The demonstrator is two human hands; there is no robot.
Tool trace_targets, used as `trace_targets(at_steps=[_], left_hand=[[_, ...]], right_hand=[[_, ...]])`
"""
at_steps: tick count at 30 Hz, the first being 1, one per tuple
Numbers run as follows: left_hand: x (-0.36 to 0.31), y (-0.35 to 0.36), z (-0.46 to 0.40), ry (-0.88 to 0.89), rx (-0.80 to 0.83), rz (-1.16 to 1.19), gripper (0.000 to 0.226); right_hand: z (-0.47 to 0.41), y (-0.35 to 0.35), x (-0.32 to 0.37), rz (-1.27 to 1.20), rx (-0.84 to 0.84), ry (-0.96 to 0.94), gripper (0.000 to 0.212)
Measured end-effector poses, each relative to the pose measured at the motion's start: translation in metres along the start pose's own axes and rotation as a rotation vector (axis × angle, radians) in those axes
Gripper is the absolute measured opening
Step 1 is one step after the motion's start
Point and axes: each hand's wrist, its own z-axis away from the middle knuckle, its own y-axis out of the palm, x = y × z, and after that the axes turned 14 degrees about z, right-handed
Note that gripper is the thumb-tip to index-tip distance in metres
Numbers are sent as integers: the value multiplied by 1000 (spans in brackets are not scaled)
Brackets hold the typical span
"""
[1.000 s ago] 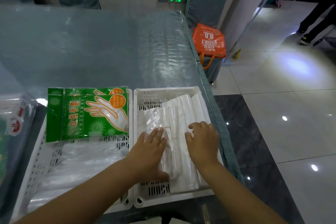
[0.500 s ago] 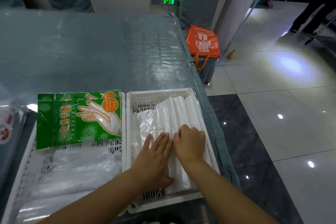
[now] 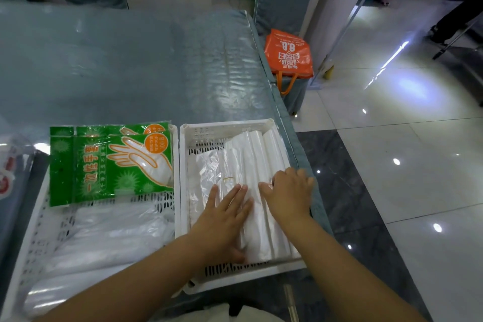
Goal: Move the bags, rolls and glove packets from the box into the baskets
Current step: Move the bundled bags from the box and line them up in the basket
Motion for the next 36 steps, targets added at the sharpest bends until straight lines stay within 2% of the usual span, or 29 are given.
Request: trace_targets(at_steps=[7, 10, 14, 19, 24, 28, 32, 36], left_hand=[[0, 0, 1, 8, -1, -16, 114], [0, -3, 1, 9, 1, -2, 111], [1, -8, 1, 3, -38, 52, 101], [0, -22, -9, 34, -92, 95, 85], [-1, -33, -26, 89, -118, 120, 75], [6, -33, -38, 214, -88, 34, 65], [10, -36, -49, 297, -105, -1, 57], [16, -38, -54, 320, -141, 17, 56]], right_hand=[[-6, 2, 9, -181, -39, 147, 27], [-5, 3, 6, -202, -72, 135, 26], [-16, -3, -10, -185, -198, 92, 24], [-26, -9, -7, 40, -110, -7, 23], [-32, -12, 7, 0, -47, 73, 16], [-43, -14, 9, 17, -67, 59, 11], [-50, -15, 8, -16, -93, -45, 14], [-56, -14, 8, -82, 8, -33, 28]])
